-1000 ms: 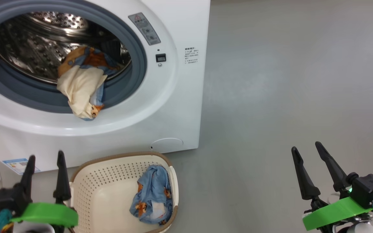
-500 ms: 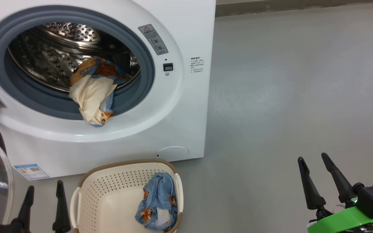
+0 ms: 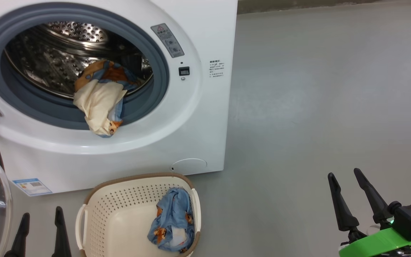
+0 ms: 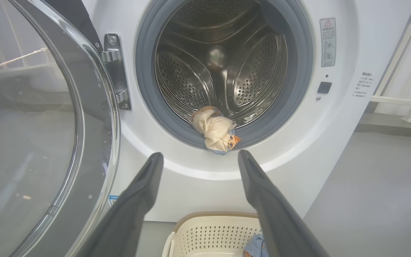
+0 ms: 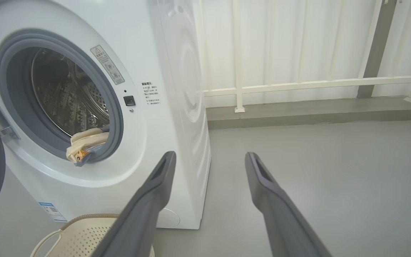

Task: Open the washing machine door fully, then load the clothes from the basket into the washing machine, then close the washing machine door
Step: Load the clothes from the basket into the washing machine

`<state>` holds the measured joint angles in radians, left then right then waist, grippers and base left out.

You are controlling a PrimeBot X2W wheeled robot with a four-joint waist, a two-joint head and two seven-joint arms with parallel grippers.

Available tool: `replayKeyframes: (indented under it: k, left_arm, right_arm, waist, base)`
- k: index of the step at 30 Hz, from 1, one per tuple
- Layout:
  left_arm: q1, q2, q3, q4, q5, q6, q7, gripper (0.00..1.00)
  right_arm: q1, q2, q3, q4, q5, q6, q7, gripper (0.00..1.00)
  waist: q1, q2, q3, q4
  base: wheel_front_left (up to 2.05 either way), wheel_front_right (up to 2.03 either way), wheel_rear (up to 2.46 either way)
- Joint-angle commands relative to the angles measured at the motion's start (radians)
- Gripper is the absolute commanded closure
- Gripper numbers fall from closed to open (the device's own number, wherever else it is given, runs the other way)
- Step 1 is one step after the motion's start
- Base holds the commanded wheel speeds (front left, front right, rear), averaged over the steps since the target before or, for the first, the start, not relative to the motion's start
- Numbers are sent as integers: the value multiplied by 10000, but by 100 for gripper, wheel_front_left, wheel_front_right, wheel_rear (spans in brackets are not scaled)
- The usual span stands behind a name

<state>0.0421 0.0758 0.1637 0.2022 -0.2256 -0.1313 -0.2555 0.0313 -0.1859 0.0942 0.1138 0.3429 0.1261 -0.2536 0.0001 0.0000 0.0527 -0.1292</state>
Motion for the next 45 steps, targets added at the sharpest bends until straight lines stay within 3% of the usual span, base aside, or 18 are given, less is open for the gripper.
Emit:
replayKeyframes:
  k: [1,17,45]
  left_arm:
    - [-311,91,332,-321,124,6,-63,0]
    - [-2083,647,-251,586,-234,6,-63,0]
    - [-6475,1640,-456,3963,-448,6,-63,0]
  right_arm:
    - [-227,-171,194,-238,32,46,-82,0]
    - [-835,67,321,-392,-46,46,-82,0]
    - [-2187,436,696,-519,-139,46,-82,0]
  waist:
    - [-1,0,41,-16]
    - [-1,0,1346,-296]
    - [-1,0,3444,-1022]
  base:
    - [0,0,0]
    - [0,0,0]
    - [0,0,0]
